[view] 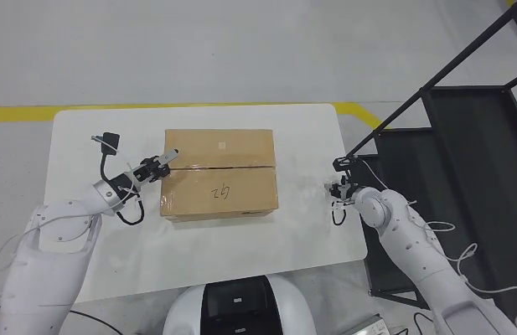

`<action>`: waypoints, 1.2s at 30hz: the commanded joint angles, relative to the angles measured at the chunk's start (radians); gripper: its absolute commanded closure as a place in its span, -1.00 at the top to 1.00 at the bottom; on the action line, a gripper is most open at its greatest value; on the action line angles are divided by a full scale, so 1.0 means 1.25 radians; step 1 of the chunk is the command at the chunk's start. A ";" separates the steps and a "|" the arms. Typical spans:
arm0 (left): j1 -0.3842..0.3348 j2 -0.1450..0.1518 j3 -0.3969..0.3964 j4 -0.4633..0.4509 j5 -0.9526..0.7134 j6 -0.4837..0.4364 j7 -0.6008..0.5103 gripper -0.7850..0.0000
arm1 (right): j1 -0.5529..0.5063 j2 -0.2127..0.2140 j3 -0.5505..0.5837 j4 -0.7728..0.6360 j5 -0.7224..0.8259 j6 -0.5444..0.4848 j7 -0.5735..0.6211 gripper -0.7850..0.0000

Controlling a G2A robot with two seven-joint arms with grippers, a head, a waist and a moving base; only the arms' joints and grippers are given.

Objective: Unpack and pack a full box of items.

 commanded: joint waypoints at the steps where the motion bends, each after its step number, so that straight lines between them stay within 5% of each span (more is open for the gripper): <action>1: 0.000 0.000 0.000 0.000 0.000 0.000 0.000 1.00 | -0.004 -0.001 -0.002 -0.009 -0.010 0.015 0.003 0.22; 6: 0.000 0.000 0.000 0.000 0.000 0.000 0.000 1.00 | -0.003 -0.006 -0.009 -0.021 -0.023 0.034 0.014 0.55; 17: 0.000 0.000 0.000 0.000 0.000 0.000 0.000 1.00 | 0.015 -0.018 -0.019 -0.010 -0.066 0.102 -0.003 0.45; 36: 0.000 0.000 0.000 0.000 0.000 0.000 0.000 1.00 | 0.043 -0.033 -0.002 0.042 -0.086 0.120 -0.039 0.98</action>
